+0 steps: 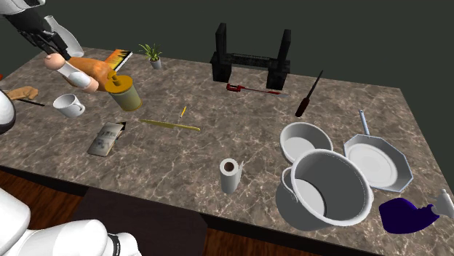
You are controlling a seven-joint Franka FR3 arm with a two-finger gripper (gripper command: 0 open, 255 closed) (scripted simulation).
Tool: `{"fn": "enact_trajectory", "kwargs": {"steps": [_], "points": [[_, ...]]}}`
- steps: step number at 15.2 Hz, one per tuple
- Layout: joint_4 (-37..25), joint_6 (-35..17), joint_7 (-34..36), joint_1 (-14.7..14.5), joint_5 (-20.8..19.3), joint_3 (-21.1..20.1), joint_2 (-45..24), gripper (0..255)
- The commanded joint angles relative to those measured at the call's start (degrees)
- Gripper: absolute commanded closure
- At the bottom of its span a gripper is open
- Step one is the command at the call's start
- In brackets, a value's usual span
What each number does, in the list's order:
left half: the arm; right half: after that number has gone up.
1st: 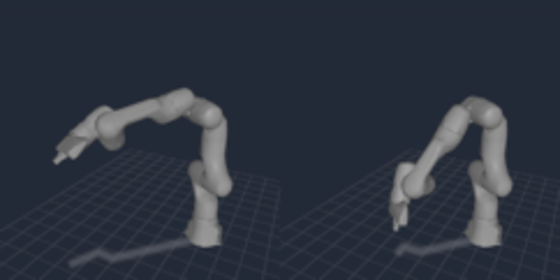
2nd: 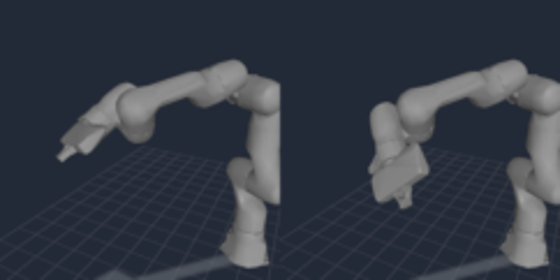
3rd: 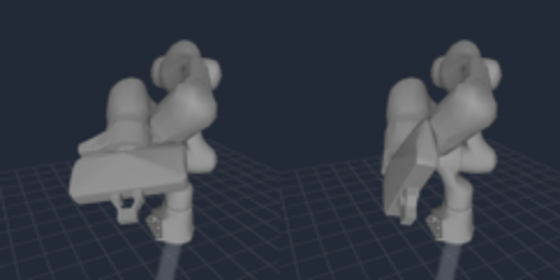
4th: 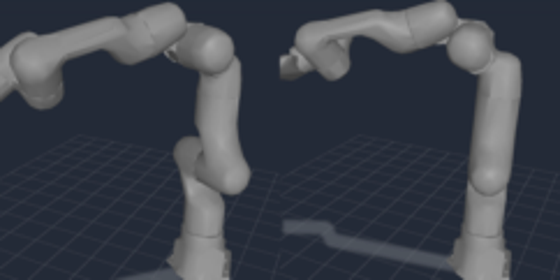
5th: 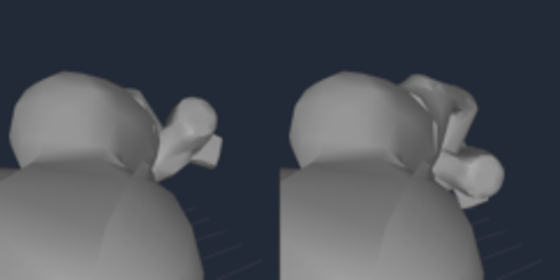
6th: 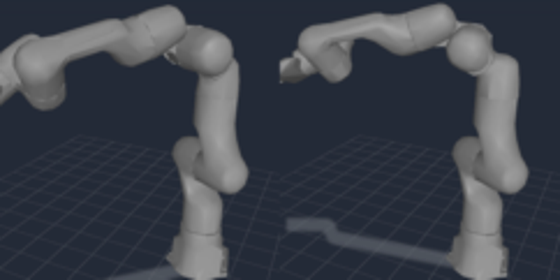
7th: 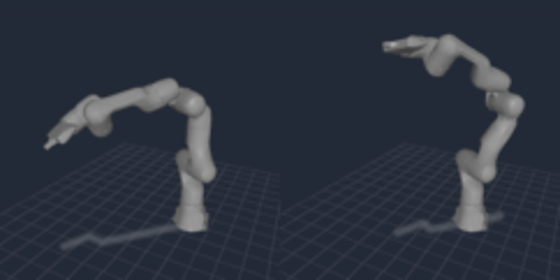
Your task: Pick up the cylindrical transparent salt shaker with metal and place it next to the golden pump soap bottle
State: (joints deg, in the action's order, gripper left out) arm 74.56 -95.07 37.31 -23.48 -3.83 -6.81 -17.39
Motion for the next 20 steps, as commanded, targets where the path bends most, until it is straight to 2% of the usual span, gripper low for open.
{"fn": "enact_trajectory", "kwargs": {"steps": [1, 20], "points": [[2.2, -1.8, 0.0, 0.1, 0.1, 0.0, 0.4, 255], [17.4, -16.6, 0.5, 0.5, -0.1, 0.2, 0.8, 255]]}}
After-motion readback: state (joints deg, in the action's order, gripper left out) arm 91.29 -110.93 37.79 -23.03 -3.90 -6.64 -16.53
